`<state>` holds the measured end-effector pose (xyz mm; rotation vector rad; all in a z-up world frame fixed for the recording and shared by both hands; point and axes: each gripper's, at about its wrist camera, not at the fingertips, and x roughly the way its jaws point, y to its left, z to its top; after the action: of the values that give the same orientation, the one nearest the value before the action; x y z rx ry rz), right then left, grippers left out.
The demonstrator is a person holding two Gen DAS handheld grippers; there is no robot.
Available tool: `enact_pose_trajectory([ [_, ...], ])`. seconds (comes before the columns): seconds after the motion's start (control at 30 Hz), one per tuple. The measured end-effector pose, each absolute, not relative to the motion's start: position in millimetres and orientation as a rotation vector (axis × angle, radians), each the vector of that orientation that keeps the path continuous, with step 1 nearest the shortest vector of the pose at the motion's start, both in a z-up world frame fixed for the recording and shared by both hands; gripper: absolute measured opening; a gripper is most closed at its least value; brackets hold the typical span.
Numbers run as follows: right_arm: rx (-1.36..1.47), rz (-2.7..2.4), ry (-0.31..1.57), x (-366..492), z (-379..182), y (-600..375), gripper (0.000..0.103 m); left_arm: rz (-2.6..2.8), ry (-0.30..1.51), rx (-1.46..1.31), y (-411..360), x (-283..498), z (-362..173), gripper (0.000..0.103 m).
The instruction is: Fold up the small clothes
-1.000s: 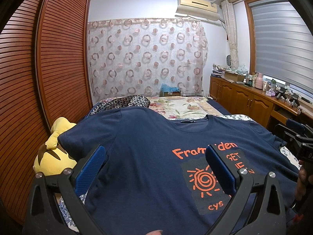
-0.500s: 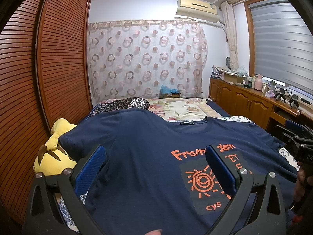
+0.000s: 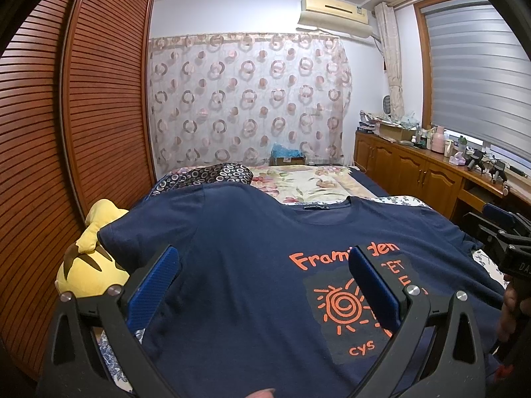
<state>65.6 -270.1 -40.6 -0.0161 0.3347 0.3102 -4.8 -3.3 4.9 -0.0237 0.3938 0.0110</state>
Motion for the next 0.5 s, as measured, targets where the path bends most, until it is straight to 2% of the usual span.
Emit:
enact_pose_trajectory([
  [0.5,-0.017,0.31,0.333,65.7,-44.1,-268.0,0.103,0.01,0.394,-0.025,-3.2,-4.7,4.7,0.103],
])
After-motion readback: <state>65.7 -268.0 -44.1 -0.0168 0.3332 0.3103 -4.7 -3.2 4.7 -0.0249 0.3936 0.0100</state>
